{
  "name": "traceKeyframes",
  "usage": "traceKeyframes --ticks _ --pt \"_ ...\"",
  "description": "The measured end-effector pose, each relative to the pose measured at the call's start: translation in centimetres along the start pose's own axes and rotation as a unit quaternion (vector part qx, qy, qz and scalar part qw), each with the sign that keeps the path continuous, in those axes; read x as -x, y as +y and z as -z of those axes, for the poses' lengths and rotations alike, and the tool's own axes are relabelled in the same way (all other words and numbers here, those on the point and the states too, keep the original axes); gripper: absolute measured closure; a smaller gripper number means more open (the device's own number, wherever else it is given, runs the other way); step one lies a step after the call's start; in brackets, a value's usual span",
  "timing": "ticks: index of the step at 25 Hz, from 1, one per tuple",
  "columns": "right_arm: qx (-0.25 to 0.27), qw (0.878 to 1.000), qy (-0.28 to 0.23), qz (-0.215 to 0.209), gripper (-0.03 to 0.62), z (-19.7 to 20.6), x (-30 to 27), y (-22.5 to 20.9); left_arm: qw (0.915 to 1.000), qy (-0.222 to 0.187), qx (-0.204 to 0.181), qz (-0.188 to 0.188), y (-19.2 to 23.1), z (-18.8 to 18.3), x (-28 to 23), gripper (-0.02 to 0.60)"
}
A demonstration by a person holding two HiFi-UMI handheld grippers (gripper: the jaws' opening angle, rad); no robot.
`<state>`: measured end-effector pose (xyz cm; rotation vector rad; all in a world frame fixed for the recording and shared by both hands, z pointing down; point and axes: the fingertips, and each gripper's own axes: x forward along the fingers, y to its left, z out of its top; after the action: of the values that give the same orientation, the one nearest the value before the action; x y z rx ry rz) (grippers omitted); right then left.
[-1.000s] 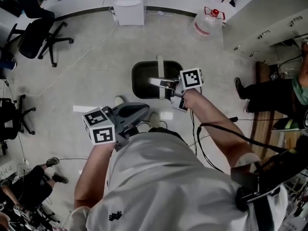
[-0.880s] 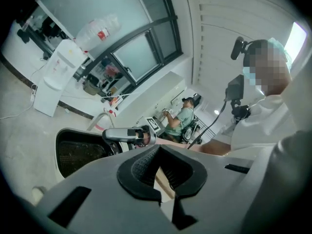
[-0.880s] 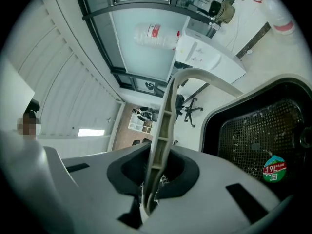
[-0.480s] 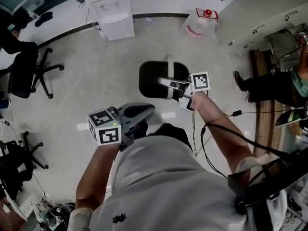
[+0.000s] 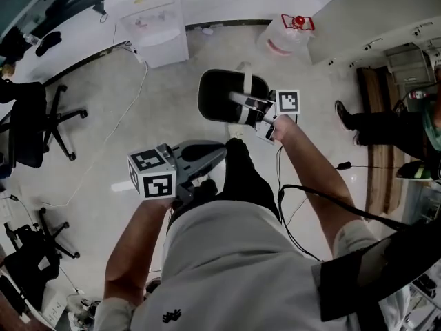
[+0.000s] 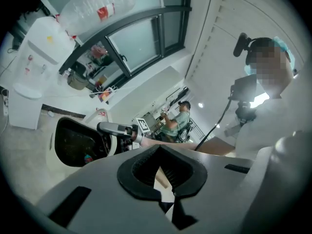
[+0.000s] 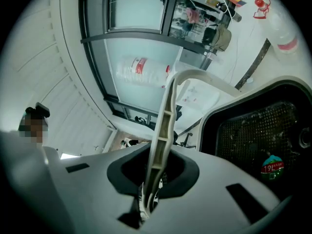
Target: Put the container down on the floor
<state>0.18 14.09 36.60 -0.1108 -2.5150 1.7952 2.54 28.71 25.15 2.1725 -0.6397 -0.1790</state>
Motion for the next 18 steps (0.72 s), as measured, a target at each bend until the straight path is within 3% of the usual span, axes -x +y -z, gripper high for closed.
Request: traceKeyframes --ticks 8,11,14,18 --pt "-0.014 0.999 0.029 0.003 0.568 -10.4 -1.7 -10.1 0.9991 -0.009 0.035 -0.023 10.4 -6.9 -5.2 0.572" --pt "-0.021 0.998 0.051 -0.005 0.568 -14.0 -2.0 -13.8 0.9981 -0.039 0.045 -0.019 14.2 -10.9 -8.6 0.572" --pt "-0.038 0.997 0.072 -0.01 0.568 -17.0 -1.5 -17.8 0.9982 -0.036 0.041 -0.026 18.2 -13.6 -12.6 0.572" --pt "-0.049 0.994 0.101 0.012 0.568 -20.6 -0.6 -24.7 0.997 -0.043 0.057 -0.029 24.0 -17.1 -16.7 0.572"
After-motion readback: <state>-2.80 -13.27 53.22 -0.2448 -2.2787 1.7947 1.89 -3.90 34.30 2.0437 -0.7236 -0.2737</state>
